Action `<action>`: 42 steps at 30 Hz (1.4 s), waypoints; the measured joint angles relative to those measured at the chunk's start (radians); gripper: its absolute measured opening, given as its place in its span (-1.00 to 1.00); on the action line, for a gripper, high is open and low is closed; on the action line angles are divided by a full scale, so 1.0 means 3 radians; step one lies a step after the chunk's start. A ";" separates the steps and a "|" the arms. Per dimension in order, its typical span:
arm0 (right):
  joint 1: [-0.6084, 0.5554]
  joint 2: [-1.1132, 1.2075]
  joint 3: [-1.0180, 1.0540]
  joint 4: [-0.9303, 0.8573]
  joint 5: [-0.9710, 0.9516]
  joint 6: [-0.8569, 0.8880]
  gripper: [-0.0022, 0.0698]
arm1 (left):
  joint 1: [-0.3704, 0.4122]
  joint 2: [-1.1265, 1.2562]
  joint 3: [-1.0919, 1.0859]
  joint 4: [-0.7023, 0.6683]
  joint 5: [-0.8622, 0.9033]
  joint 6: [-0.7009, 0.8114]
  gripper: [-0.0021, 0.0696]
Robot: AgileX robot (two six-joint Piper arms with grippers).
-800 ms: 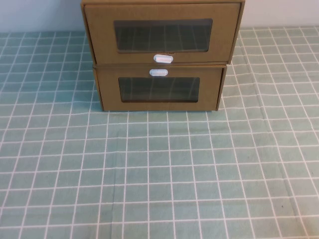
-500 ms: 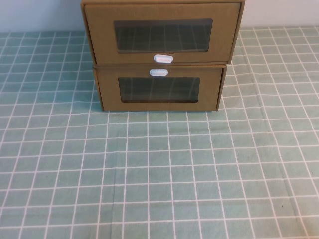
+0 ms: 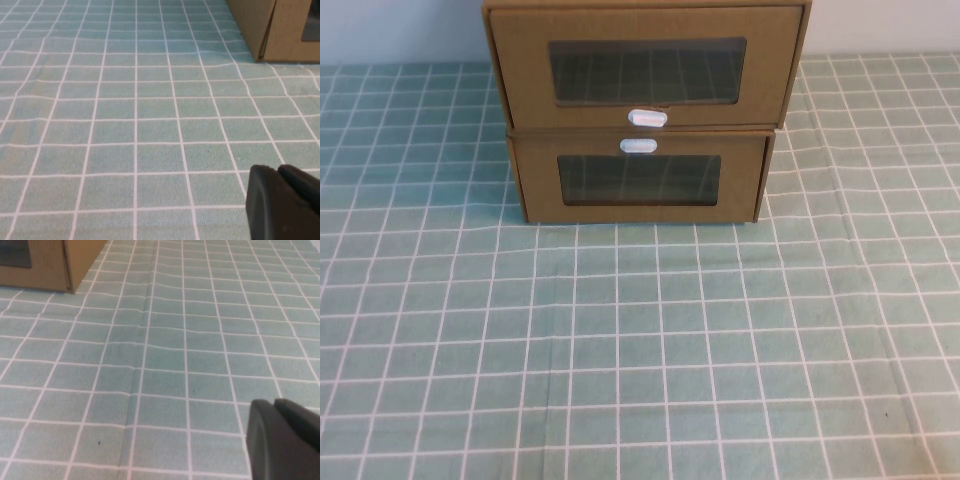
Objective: Open the shoe box
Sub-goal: 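Pull the top drawer of the cardboard box fully open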
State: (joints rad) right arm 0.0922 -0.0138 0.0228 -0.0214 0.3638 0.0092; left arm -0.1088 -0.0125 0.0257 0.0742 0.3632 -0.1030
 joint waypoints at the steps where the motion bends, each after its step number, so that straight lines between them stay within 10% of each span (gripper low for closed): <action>1: 0.0000 0.0000 0.0000 0.0000 -0.0014 0.0000 -0.98 | 0.0000 0.0000 0.0000 0.0000 -0.0017 0.0000 -0.96; 13: 0.0000 0.0000 0.0000 0.0000 -0.0472 0.0000 -0.98 | 0.0000 0.0000 0.0000 0.0005 -0.0535 0.0005 -0.96; 29: 0.0000 0.0000 0.0000 0.0000 -0.2852 0.0035 -0.98 | 0.0000 0.0000 0.0003 -0.0049 -0.2072 -0.0448 -0.96; 35: 0.0000 0.0000 0.0000 -0.0020 -0.3776 0.0438 -0.98 | 0.0002 0.0000 -0.0011 -0.0145 -0.3420 -0.0809 -0.96; 42: 0.0000 0.0000 -0.0826 -0.0020 -0.3567 0.1244 -0.98 | 0.0008 -0.0007 -0.0921 -0.0158 -0.3369 -0.0697 -0.96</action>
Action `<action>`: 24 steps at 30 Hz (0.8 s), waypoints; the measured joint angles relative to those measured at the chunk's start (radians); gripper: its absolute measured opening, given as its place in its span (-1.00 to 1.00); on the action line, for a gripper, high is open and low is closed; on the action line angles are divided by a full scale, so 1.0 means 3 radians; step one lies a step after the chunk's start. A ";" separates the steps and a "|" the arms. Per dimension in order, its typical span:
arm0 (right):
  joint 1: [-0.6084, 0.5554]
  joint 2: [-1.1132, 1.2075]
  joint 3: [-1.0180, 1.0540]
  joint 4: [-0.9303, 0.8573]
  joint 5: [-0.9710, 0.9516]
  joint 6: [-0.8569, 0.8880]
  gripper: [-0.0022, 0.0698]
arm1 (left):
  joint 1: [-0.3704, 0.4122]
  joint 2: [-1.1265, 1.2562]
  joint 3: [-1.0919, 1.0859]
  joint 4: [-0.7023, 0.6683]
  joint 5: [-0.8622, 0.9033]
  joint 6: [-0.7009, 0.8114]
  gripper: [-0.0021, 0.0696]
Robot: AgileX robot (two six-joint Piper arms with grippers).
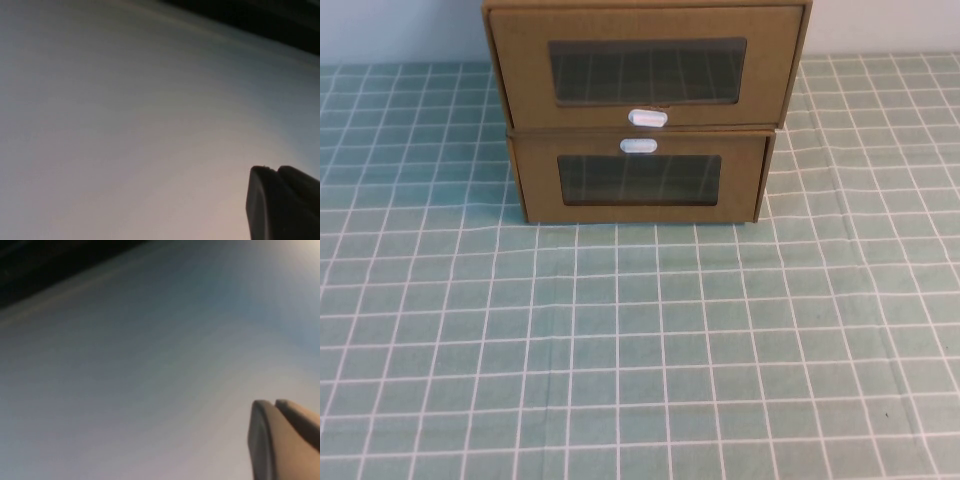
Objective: Open the shoe box
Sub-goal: 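Pull the top drawer of the cardboard box fully open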
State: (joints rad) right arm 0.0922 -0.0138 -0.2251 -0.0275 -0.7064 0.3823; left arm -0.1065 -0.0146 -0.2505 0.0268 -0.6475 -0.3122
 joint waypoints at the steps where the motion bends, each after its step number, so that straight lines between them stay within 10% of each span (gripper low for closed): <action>1: 0.0000 0.0000 -0.0174 0.0018 0.0119 0.0072 -0.98 | 0.0000 0.0011 -0.0218 0.0000 0.0098 0.0092 -0.96; 15: 0.0000 0.1618 -0.2928 -0.0136 0.3329 0.0331 -0.98 | 0.0000 0.2097 -0.3253 -0.0008 0.3333 0.0344 -0.96; 24: 0.0058 0.2604 -0.3123 -0.0702 0.3630 0.0323 -0.98 | 0.0000 0.2991 -0.3509 0.0016 0.3626 0.0391 -0.96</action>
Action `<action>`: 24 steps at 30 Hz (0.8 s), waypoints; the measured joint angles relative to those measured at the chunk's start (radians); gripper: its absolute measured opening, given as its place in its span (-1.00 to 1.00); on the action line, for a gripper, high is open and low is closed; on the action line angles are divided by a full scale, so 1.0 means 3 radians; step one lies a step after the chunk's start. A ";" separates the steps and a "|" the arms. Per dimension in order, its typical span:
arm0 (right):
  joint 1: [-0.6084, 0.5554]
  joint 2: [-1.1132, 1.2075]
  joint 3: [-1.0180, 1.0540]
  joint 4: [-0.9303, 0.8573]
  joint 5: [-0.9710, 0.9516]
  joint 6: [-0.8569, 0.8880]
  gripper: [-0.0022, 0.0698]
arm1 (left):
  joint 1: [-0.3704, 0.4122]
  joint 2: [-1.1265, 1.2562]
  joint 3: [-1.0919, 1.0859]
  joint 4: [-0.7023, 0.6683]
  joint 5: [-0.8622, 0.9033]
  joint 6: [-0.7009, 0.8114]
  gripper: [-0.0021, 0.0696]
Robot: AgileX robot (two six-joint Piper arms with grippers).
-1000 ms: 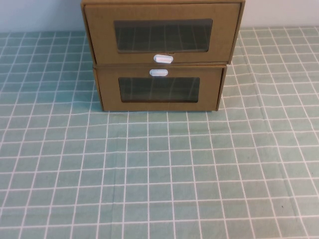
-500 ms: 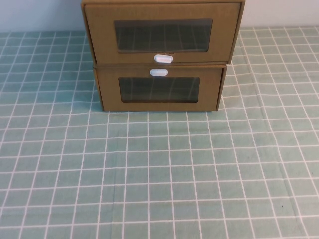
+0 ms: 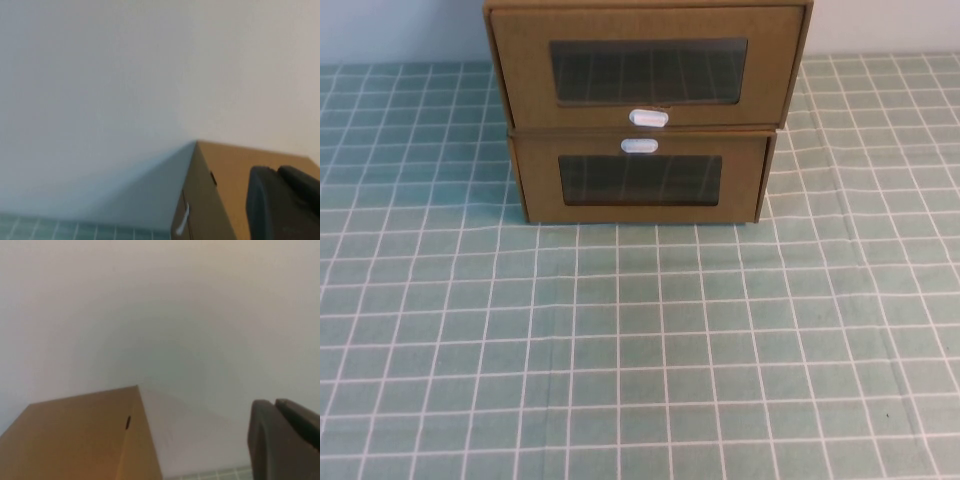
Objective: Open the shoe box
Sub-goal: 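Pull the top drawer of the cardboard box fully open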
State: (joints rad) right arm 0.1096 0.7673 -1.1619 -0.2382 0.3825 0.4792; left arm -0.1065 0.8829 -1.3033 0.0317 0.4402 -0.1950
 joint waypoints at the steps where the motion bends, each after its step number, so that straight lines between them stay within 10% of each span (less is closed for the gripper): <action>1: 0.0042 0.0047 0.0000 0.0001 -0.0005 0.0000 -0.98 | 0.0000 0.0074 -0.0008 -0.0049 0.0052 0.0000 -0.96; 7: 0.0461 0.0255 -0.0008 0.0075 0.0020 -0.0441 -0.98 | 0.0000 0.0682 -0.0008 -0.0649 0.0373 0.0320 -0.96; 15: 0.1064 0.0939 -0.0106 0.0493 0.0837 -0.2282 -0.98 | -0.0150 0.1555 -0.0424 -0.2485 0.0746 0.2585 -0.96; 24: 0.2117 0.2050 -0.0376 -0.0350 0.1103 -0.2843 -0.98 | -0.0422 0.2721 -0.1808 -0.2840 0.1262 0.2961 -0.96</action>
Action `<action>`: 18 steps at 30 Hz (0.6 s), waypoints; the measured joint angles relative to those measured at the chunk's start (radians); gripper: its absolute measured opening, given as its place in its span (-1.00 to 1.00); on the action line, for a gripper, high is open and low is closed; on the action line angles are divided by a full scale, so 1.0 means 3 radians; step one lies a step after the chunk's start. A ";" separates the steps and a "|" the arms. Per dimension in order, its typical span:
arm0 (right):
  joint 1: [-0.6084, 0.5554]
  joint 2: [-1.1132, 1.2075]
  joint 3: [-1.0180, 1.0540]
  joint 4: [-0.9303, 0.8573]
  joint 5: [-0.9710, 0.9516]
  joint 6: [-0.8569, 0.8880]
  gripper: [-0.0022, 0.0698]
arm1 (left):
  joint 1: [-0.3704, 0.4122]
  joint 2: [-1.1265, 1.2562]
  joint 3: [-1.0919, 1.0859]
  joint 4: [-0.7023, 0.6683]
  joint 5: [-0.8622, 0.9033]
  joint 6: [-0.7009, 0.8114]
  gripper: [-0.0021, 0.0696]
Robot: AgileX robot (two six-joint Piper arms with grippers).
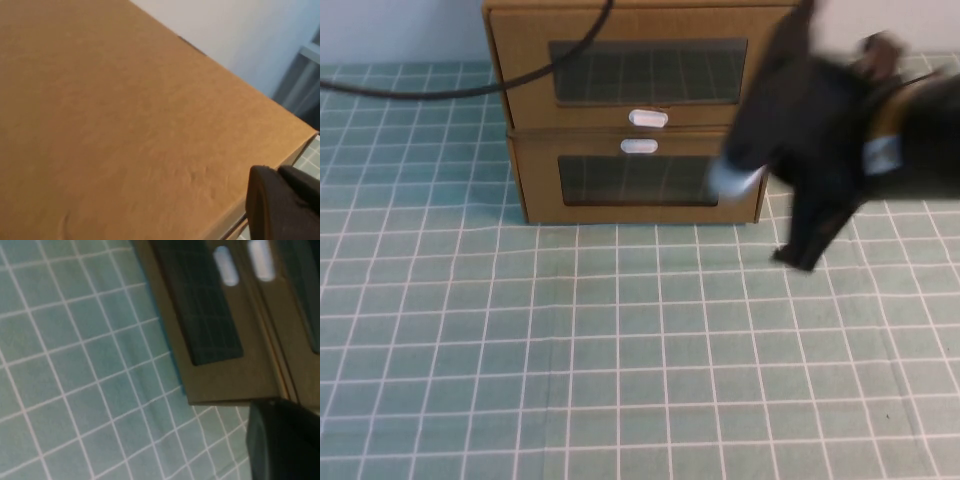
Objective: Open the shoe box
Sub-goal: 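Pull the top drawer of the cardboard box fully open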
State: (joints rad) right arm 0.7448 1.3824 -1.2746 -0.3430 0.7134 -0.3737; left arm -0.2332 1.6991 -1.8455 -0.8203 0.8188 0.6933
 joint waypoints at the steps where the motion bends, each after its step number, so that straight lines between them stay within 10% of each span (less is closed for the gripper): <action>1: 0.0089 0.0102 -0.0022 -0.0153 0.0014 0.0000 -0.98 | -0.0021 0.0106 -0.0138 0.0003 0.0054 0.0000 -0.96; 18: 0.0495 0.1457 -0.0303 -0.4211 -0.0070 0.3243 -0.98 | -0.0125 0.1216 -0.1068 -0.0159 0.0712 -0.0307 -0.96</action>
State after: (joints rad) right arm 0.8933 1.8196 -1.3656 -1.6063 0.6925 0.5990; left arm -0.2706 2.0638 -2.1660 -0.8680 1.0324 0.6013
